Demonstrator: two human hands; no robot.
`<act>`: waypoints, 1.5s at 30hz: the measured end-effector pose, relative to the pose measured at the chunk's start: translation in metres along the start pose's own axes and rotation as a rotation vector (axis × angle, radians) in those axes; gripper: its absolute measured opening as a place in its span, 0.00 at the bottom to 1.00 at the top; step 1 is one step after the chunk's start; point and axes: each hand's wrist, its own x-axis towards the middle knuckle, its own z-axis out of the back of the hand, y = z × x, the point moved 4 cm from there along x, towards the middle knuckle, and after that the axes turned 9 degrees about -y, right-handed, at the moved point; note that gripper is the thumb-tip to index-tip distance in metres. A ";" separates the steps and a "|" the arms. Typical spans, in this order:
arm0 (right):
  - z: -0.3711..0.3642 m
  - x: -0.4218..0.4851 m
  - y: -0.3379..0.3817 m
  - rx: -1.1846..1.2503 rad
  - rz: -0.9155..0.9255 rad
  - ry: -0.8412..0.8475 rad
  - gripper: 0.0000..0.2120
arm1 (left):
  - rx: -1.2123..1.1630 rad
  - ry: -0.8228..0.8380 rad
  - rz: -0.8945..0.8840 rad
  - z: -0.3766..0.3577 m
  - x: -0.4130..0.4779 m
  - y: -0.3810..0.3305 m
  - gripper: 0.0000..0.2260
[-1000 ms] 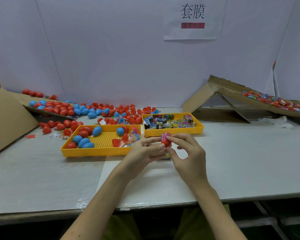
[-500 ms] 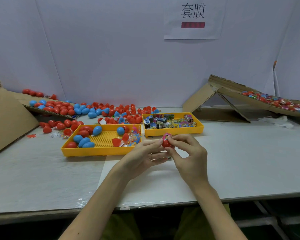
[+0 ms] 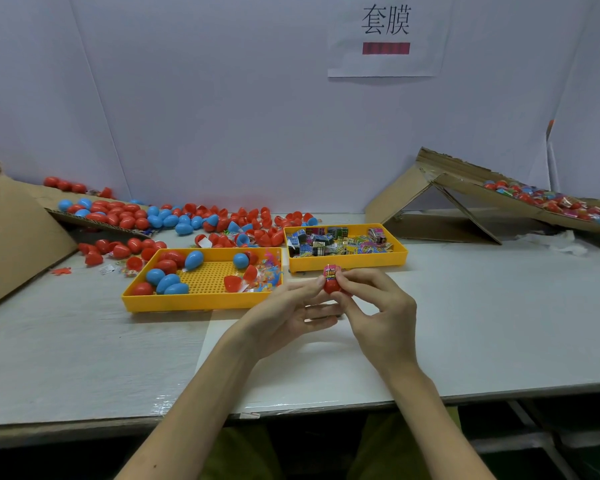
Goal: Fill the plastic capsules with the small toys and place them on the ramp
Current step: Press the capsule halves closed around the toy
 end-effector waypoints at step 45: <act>-0.004 -0.001 -0.002 0.014 -0.055 0.049 0.16 | -0.079 -0.017 -0.108 0.005 0.005 -0.003 0.13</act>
